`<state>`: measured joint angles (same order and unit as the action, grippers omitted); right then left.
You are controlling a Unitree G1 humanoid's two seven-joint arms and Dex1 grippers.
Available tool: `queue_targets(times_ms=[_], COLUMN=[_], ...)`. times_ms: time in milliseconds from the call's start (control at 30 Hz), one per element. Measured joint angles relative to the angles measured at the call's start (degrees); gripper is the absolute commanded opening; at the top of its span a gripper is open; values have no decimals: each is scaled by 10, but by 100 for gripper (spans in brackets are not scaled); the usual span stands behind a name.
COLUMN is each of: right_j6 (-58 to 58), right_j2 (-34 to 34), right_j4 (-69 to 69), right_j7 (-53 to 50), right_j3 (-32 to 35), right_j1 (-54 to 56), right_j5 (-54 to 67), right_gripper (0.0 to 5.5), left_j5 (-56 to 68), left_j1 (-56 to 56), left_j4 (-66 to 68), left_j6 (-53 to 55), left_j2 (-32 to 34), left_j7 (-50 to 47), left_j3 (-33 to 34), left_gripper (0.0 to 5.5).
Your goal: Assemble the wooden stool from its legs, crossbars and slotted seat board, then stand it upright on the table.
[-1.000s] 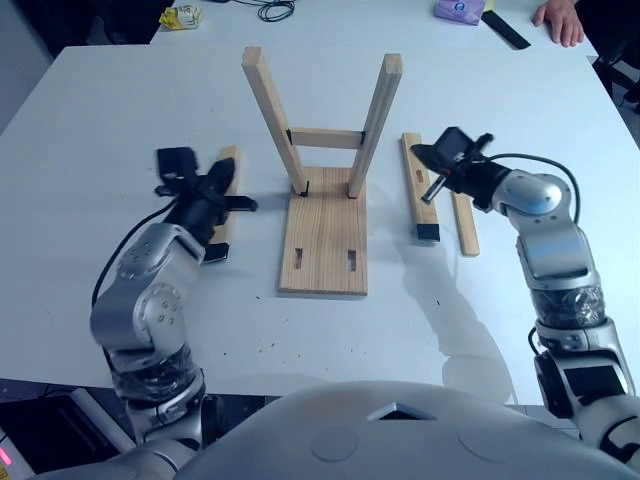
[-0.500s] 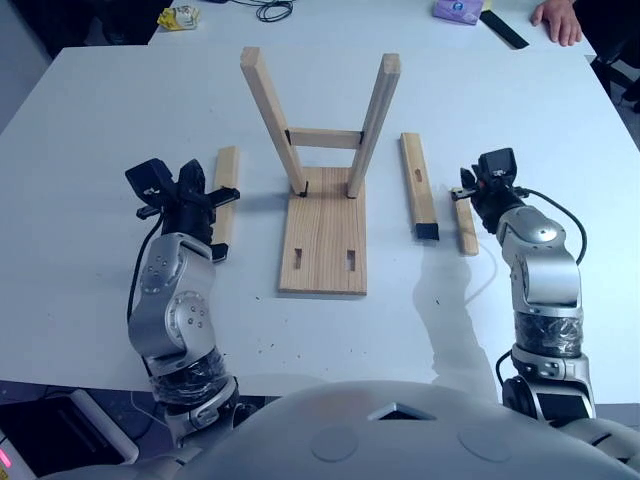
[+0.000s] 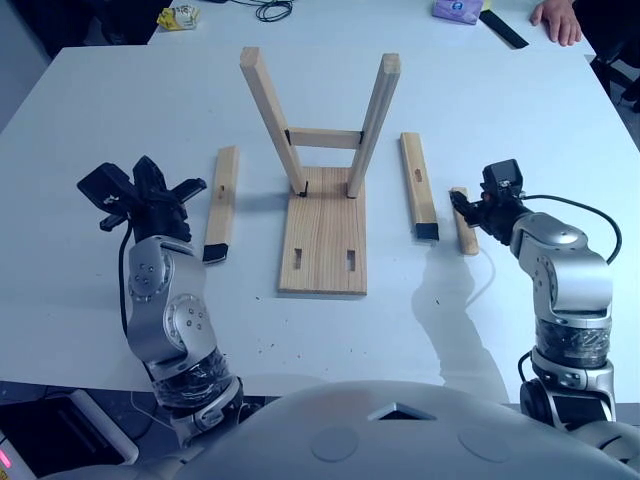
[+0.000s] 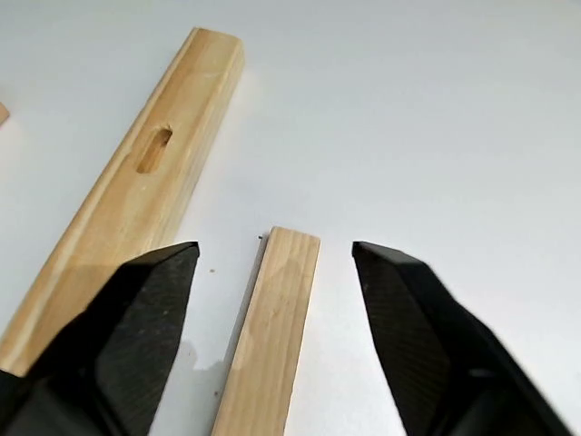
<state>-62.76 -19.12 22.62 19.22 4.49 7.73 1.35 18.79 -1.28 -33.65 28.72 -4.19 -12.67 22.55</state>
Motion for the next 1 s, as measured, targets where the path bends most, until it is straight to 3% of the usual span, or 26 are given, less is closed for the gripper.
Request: queue_targets(times_ms=[433,967,1000], right_j6=[-34,-50,-54], right_j2=[-13,33,33], right_j4=[-8,-13,-7], right_j7=[-33,-82,-83], right_j3=[-6,0,0], right_j1=[-2,-22,-26], right_j5=[0,4,4], right_gripper=[363,363,344], left_j5=[0,-13,-13], left_j1=[-27,-16,-16], left_j4=[-23,-34,-38], left_j6=[-11,-4,-3], left_j2=[-3,13,13], left_j7=[-25,-27,-28], left_j3=[-4,-28,-28], left_gripper=[0,0,0])
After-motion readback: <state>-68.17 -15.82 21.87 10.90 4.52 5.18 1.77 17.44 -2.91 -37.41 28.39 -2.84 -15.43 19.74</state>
